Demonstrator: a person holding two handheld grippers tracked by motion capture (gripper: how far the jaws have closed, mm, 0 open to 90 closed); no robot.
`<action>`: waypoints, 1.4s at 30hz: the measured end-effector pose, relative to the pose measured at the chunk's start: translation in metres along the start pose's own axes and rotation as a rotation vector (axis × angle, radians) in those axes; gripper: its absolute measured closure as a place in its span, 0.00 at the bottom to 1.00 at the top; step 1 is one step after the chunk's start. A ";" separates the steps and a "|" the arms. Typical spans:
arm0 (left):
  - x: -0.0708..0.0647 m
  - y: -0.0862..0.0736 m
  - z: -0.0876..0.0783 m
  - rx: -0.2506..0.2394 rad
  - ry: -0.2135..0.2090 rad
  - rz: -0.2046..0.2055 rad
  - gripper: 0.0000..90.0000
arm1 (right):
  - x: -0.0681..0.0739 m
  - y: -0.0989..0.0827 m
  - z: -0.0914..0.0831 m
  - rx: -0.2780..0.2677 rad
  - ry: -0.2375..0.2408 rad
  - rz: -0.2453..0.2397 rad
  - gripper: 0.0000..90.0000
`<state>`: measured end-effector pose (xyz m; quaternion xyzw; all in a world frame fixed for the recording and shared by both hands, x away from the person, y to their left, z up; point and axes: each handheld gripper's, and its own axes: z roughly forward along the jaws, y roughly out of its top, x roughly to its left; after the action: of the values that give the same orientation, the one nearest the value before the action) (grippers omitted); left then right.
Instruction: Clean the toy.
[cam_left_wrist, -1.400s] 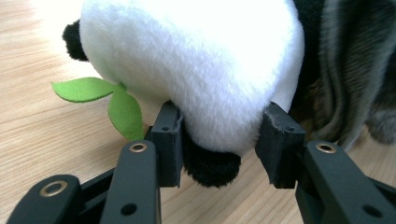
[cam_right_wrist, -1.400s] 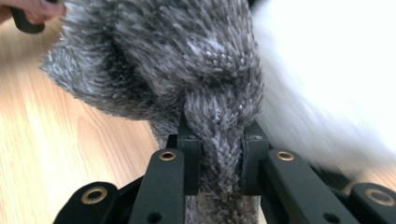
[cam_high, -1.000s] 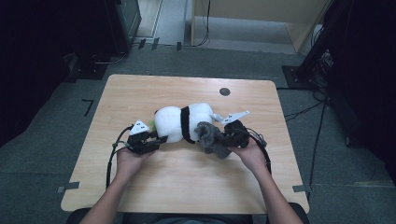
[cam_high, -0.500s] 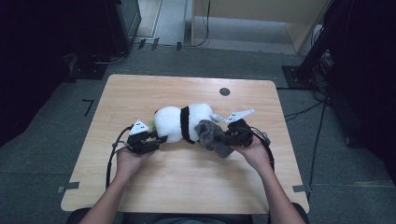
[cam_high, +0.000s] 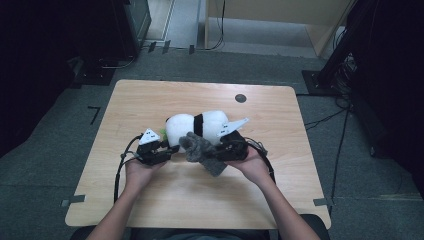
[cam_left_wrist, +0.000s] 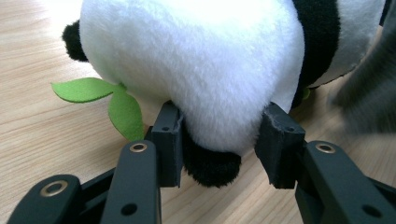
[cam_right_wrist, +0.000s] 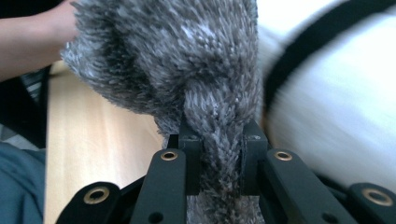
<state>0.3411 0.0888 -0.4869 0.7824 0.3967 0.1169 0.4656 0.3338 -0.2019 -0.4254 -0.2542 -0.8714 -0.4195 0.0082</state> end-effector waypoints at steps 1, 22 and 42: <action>0.000 0.000 0.000 0.000 0.002 0.000 0.62 | 0.002 0.003 0.005 0.003 0.013 -0.009 0.86; -0.005 -0.002 0.000 0.001 0.018 0.008 0.62 | 0.002 0.018 0.067 0.028 -0.086 -0.029 0.85; -0.003 0.002 0.000 0.023 0.002 0.021 0.62 | -0.016 -0.009 0.017 0.006 -0.145 0.078 0.86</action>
<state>0.3405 0.0861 -0.4847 0.7917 0.3904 0.1181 0.4548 0.3471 -0.2010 -0.4470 -0.3177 -0.8604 -0.3966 -0.0379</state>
